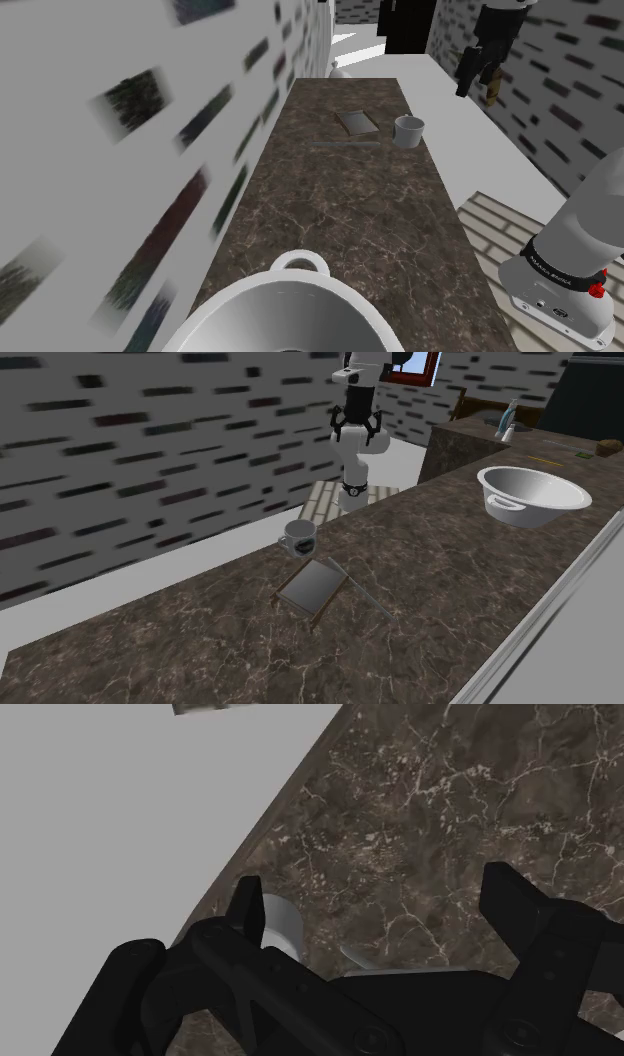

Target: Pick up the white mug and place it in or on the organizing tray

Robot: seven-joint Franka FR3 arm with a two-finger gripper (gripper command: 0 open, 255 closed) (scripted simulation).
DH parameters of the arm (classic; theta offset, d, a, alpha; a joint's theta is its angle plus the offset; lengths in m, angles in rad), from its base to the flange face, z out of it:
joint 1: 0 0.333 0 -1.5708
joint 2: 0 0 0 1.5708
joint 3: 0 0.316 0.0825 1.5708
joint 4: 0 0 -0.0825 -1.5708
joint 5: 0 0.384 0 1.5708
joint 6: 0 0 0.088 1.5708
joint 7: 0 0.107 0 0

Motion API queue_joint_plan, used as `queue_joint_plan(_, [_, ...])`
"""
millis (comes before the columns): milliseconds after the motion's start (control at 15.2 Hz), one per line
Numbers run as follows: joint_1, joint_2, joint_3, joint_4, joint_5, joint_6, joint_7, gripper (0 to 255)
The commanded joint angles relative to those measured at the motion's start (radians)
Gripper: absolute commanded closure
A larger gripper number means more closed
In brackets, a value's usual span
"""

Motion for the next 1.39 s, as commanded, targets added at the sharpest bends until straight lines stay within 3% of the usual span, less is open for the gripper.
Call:
queue_joint_plan(0, [0.000, 0.000, 0.000, 0.000, 0.000, 0.000, 0.000, 0])
queue_joint_plan(660, [-0.018, 0.360, -0.065, 0.047, -0.025, 0.259, -0.050, 0])
queue_joint_plan(1320, [-0.032, 0.762, -0.112, 0.223, -0.006, 0.431, -0.110, 0])
